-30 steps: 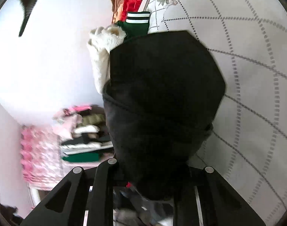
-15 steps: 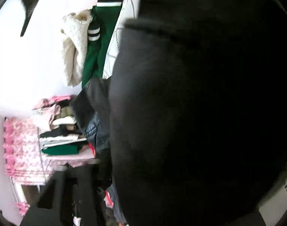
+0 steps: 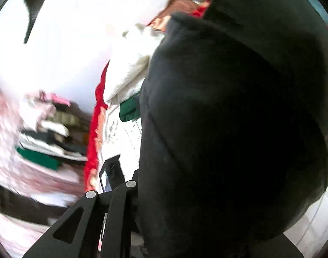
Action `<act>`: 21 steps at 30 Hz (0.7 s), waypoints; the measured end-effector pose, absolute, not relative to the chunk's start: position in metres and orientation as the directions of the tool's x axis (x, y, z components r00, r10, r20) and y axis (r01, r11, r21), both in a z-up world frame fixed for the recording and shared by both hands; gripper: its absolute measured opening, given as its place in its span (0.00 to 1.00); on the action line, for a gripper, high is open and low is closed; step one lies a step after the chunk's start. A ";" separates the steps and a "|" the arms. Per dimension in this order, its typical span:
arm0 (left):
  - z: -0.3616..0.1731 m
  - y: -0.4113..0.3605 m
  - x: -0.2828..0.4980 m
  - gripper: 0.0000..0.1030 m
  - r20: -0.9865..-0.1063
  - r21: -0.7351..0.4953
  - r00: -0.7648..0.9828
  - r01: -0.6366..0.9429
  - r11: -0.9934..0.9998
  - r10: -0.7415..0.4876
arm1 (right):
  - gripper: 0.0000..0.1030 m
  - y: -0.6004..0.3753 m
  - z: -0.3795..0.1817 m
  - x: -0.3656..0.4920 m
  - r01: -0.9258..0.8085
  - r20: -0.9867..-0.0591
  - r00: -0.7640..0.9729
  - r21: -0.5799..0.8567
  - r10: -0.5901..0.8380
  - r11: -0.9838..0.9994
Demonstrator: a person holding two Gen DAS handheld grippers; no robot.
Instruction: Fold large clothes
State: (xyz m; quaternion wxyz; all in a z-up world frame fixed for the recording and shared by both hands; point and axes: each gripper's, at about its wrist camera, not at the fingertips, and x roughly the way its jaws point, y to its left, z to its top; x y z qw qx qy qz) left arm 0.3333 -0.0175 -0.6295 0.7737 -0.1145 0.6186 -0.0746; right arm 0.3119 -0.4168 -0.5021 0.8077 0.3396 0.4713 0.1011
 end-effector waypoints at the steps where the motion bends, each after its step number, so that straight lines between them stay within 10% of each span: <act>1: -0.627 -0.015 0.332 1.00 -0.939 -0.283 0.217 -0.040 0.958 -0.268 | 0.18 -0.408 -0.496 0.317 0.140 -0.706 0.528 0.620 0.472 0.772; 16: -0.506 0.287 0.101 1.00 -0.944 -0.169 0.318 -0.687 0.707 0.084 | 0.23 -0.116 -0.529 0.286 -0.407 -0.867 0.138 0.392 0.479 0.825; 19: -0.494 0.306 0.087 1.00 -0.934 -0.135 0.325 -0.708 0.694 0.151 | 0.39 -0.071 -0.582 0.275 -0.421 -0.899 -0.064 0.418 0.433 0.805; 21: -0.490 0.309 0.103 1.00 -0.926 -0.139 0.341 -0.708 0.692 0.163 | 0.68 -0.061 -0.587 0.270 -0.424 -0.882 -0.129 0.463 0.454 0.778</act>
